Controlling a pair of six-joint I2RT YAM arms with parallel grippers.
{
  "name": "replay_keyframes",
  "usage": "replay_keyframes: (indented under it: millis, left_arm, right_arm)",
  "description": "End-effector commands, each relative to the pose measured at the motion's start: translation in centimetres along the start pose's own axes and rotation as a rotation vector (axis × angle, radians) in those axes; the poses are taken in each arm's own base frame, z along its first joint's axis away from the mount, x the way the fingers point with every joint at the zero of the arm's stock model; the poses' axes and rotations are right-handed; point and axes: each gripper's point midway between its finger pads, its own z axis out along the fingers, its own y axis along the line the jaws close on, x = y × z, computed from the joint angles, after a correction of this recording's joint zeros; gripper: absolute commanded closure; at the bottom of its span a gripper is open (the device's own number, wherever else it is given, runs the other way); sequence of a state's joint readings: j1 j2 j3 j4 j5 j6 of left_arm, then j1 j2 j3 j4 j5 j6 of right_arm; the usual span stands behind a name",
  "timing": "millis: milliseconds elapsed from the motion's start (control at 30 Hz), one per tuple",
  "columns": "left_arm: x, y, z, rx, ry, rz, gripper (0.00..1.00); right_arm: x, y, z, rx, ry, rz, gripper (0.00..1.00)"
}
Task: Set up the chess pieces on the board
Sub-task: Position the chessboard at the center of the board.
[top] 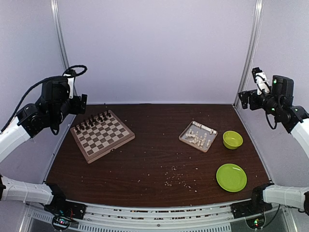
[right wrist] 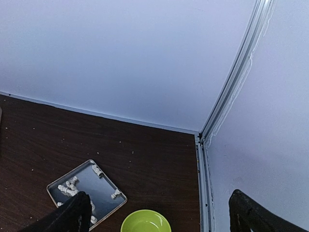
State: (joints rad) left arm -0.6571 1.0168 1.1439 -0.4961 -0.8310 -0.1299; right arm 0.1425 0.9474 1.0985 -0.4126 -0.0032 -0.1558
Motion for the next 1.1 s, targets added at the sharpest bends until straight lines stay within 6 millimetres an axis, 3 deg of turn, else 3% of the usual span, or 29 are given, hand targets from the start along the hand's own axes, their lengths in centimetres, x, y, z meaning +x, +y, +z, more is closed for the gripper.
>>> replay_keyframes:
  millis: [0, 267, 433, 567, 767, 967, 1067]
  left_arm:
    - [2.5, -1.1, 1.7, 0.053, 0.082, -0.057, 0.03]
    - [7.8, 0.2, 5.1, 0.046, 0.276, -0.175, 0.07]
    - [12.0, 2.7, 6.7, -0.016, 0.413, -0.277, 0.18]
    - [15.8, 5.1, 7.0, -0.102, 0.528, -0.333, 0.27]
    - [21.2, 6.8, 7.5, -0.151, 0.672, -0.465, 0.27]
    - [24.9, 8.3, 9.1, -0.134, 0.745, -0.676, 0.28]
    - [25.7, 9.6, 10.6, -0.162, 0.745, -0.767, 0.29]
  right_arm:
    - [1.8, -0.6, 1.6, 0.008, 0.035, 0.025, 0.01]
    - [4.9, 2.1, 4.7, -0.164, 0.144, 0.022, 0.04]
    - [6.3, 6.4, 6.7, -0.305, 0.202, -0.016, 0.1]
    - [7.8, 11.7, 8.1, -0.45, 0.269, -0.064, 0.15]
    - [9.8, 20.9, 9.2, -0.664, 0.364, -0.154, 0.22]
    - [10.4, 29.3, 9.8, -0.829, 0.436, -0.192, 0.29]
    - [10.9, 32.7, 9.5, -0.893, 0.467, -0.215, 0.32]
